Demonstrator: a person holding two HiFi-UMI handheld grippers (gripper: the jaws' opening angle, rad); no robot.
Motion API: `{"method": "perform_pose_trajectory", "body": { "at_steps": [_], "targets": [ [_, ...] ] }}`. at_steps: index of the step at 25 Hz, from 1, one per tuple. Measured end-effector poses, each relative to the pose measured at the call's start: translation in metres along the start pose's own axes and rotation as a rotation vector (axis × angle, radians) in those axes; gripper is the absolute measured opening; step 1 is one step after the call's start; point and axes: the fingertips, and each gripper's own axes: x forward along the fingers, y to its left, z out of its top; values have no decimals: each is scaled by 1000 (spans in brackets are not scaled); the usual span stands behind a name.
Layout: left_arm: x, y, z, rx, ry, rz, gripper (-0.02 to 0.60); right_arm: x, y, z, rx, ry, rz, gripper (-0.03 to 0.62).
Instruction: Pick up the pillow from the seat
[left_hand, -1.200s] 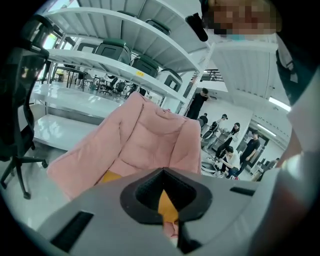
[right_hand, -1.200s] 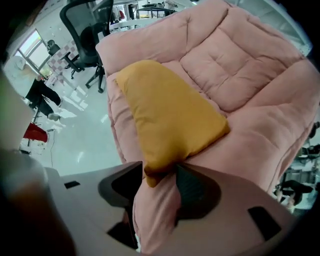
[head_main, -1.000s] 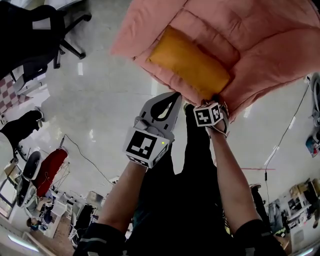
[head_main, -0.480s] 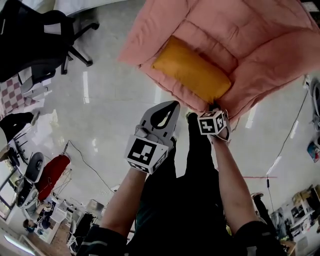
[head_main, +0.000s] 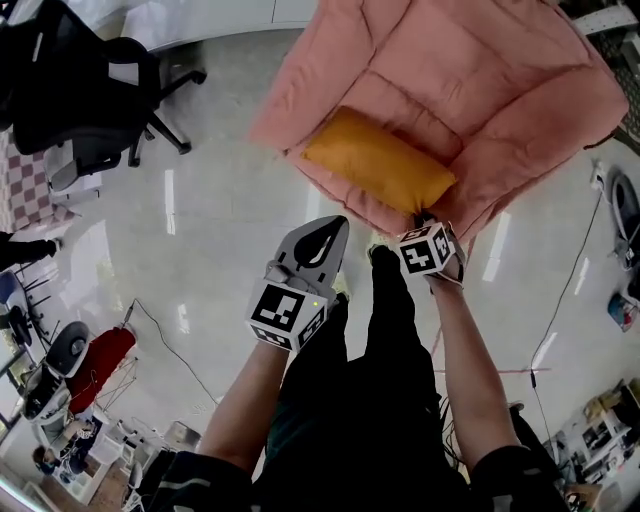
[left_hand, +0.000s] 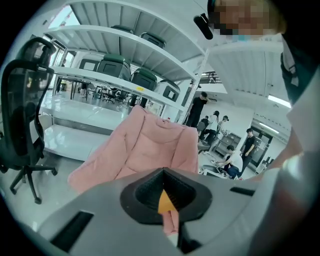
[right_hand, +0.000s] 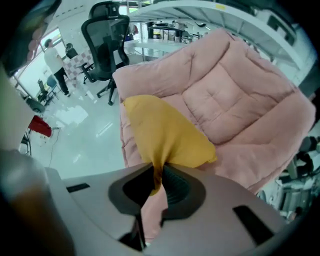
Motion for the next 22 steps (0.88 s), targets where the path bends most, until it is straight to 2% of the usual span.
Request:
{"method": "perform_pose_trajectory", "body": {
  "at_steps": [2,4,10,16,20,22],
  "targets": [
    [-4,-1,4,1,-7,2,3,-9,0,17,-35,-23,-5,34],
    [-8,-2,9,5,-15,3,5,-20,-2,27,-5,-43,19,31],
    [-31,9,36,0,-48,28,5,-58,4,51,192,-123,134,26],
    [-59,29,78,-22,-83,56,3,-125,13,89,299,-235,179,26],
    [-73,22,108,-15,-123,55,5,-172,9,100,441,-360,250,26],
    [-79,18,126,-4,-149,49,5,-197,-1,108,498,-438,260,25]
  ]
}}
